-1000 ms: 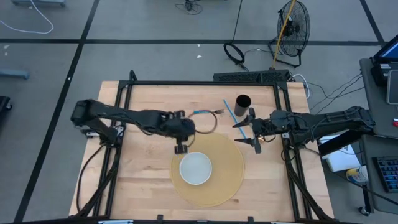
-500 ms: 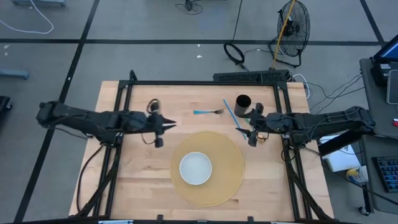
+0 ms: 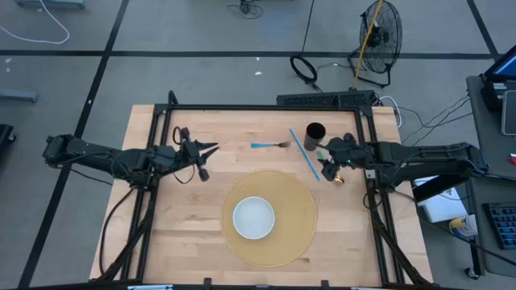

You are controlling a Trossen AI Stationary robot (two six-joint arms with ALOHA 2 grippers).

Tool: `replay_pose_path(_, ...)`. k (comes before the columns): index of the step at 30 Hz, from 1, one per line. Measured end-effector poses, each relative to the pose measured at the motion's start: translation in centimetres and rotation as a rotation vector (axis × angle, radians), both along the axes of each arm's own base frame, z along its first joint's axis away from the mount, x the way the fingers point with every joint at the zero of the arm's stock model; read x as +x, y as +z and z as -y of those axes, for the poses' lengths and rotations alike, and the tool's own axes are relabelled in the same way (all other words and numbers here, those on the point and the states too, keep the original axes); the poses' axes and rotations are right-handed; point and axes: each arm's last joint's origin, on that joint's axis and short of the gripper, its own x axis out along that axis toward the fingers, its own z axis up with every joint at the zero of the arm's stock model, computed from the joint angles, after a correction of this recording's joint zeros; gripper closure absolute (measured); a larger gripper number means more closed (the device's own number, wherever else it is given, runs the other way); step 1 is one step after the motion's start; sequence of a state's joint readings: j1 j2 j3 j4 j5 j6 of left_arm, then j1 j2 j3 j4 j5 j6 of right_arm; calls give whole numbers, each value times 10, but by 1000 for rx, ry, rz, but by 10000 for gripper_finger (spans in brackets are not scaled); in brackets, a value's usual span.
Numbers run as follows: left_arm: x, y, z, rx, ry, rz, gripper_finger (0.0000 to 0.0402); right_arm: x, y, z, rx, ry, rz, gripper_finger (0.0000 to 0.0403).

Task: Pick & Place Utensil
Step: Put the green spoon into the white bowl

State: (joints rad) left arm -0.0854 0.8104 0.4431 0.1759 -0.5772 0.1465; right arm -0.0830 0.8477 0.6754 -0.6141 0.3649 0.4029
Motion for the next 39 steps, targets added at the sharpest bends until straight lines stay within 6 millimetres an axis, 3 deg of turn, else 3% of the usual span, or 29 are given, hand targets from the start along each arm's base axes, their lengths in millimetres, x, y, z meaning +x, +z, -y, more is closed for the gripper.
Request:
replay_pose_path(6, 0, -5, 1, -91, -21, -11, 341, -12, -17, 9, 138, -228, -152, 140)
replay_pose_path(11, 0, -12, 2, -126, -35, -64, 341, -6, -30, 19, 199, -293, -249, 140)
replay_pose_path(19, 2, -17, 2, -134, -47, -102, 341, 12, -55, 34, 286, -270, -367, 140)
replay_pose_path(26, 1, -19, 2, -131, -43, -125, 341, 16, -67, 37, 297, -281, -439, 140)
replay_pose_path(39, 1, -19, 2, -133, -43, -124, 341, 2, -98, 31, 349, -282, -442, 140)
